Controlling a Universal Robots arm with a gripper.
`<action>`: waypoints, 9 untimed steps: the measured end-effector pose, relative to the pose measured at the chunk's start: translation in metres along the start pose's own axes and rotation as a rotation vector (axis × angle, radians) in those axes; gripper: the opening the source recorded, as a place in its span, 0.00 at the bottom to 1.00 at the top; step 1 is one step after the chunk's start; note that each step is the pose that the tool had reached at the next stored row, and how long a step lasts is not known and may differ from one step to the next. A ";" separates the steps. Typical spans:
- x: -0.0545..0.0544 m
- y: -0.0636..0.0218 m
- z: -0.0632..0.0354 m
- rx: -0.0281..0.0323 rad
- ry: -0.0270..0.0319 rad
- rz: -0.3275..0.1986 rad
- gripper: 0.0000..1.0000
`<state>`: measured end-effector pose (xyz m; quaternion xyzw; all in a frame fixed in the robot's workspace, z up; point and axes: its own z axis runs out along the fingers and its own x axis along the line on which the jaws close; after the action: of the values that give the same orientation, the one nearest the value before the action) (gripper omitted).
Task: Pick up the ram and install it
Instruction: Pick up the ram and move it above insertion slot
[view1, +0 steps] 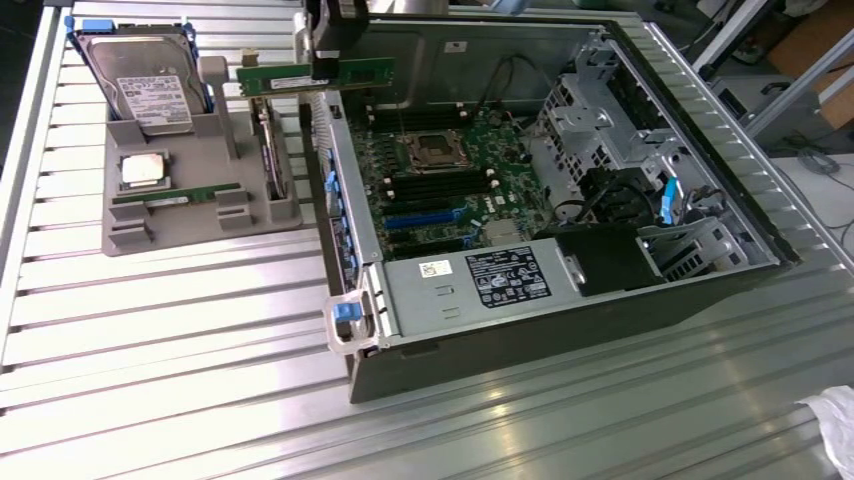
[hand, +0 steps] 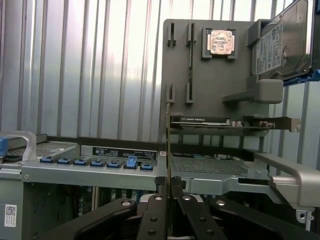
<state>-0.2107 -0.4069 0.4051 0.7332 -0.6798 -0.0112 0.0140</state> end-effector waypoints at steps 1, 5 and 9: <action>0.000 -0.0005 0.0000 0.0000 0.0000 0.000 0.13; 0.000 -0.0028 -0.0001 0.0000 0.0000 0.000 0.13; 0.000 -0.0053 -0.0002 0.0001 -0.0001 0.000 0.13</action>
<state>-0.2053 -0.4069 0.4051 0.7332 -0.6798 -0.0112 0.0140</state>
